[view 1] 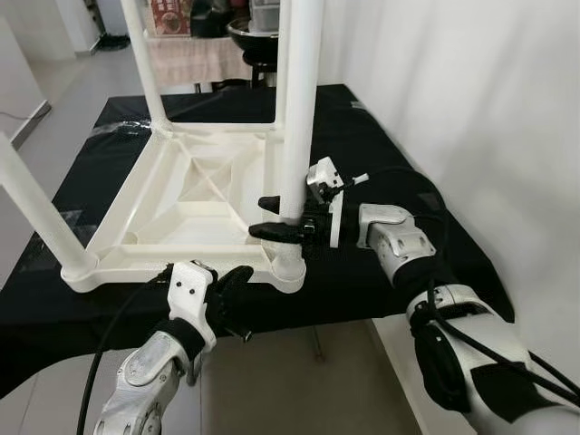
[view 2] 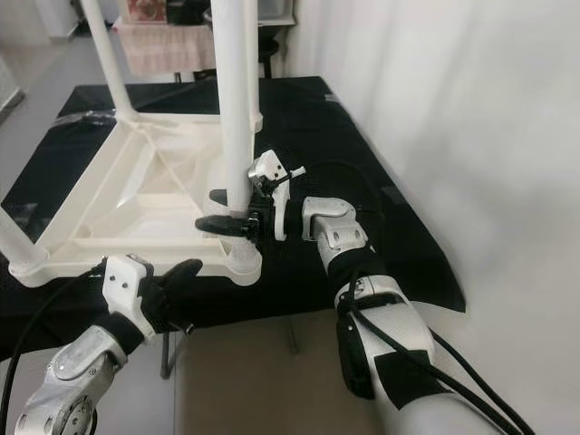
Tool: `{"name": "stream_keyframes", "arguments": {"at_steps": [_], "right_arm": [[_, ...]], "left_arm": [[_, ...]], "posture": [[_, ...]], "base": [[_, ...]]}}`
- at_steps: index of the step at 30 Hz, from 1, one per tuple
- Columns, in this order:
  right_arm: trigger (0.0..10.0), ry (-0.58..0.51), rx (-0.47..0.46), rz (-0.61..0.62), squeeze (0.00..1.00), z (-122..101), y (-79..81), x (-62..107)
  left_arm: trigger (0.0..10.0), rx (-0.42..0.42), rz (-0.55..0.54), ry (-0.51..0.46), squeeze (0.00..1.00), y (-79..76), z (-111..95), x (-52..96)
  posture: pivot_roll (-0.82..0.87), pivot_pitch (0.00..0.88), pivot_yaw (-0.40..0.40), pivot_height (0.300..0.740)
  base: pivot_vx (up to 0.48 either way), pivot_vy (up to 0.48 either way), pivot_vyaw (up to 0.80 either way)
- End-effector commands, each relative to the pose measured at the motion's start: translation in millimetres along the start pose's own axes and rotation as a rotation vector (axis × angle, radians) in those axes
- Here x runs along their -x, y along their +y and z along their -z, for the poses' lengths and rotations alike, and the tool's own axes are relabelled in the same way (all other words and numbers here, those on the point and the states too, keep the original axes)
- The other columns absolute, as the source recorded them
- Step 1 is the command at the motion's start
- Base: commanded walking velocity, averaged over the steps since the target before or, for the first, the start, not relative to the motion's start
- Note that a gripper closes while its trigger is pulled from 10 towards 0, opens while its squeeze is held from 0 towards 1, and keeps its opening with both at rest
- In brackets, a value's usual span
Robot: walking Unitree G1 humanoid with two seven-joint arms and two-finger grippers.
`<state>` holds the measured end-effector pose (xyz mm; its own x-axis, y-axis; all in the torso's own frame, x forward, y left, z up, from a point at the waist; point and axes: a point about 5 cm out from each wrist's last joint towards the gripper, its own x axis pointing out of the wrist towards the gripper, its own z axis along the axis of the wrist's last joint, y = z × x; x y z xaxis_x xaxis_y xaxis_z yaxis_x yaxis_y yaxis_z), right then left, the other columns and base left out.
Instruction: Building children table
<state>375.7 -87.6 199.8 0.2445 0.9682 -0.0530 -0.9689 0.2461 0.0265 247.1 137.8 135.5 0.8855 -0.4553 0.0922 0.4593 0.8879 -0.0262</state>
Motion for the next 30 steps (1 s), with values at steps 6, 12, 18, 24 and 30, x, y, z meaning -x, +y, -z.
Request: {"name": "stream_keyframes", "arguments": {"at_steps": [6,12,18,24,30], "right_arm": [[0.0,-0.034,-0.042,0.033,0.00,14.0,-1.8,14.8],[0.0,0.001,-0.044,0.282,0.00,32.5,-8.5,27.4],[0.0,0.089,-0.019,0.884,0.00,61.0,17.6,5.4],[0.0,0.031,0.018,0.898,0.00,51.3,24.1,-24.6],[10.0,0.023,-0.009,0.712,1.00,41.0,22.9,-47.5]], "left_arm": [[10.0,0.002,0.001,0.014,0.00,-2.0,0.6,2.0],[10.0,0.006,0.002,0.011,0.00,-1.2,-0.4,2.7],[10.0,0.001,0.001,0.015,0.00,2.3,-0.7,3.7],[10.0,-0.009,0.006,0.024,0.00,3.1,1.7,0.8],[10.0,-0.017,-0.017,0.018,0.00,2.5,2.5,-0.7]], "posture": [[0.06,0.000,-0.051,0.740],[0.05,0.000,-0.060,0.740],[0.04,0.000,-0.039,0.740],[0.06,0.000,-0.051,0.740],[0.07,0.000,-0.069,0.740]], "base": [[0.000,0.000,0.00],[0.000,0.000,0.00],[0.000,0.000,0.00],[0.000,0.000,0.00],[0.000,0.000,0.00]]}}
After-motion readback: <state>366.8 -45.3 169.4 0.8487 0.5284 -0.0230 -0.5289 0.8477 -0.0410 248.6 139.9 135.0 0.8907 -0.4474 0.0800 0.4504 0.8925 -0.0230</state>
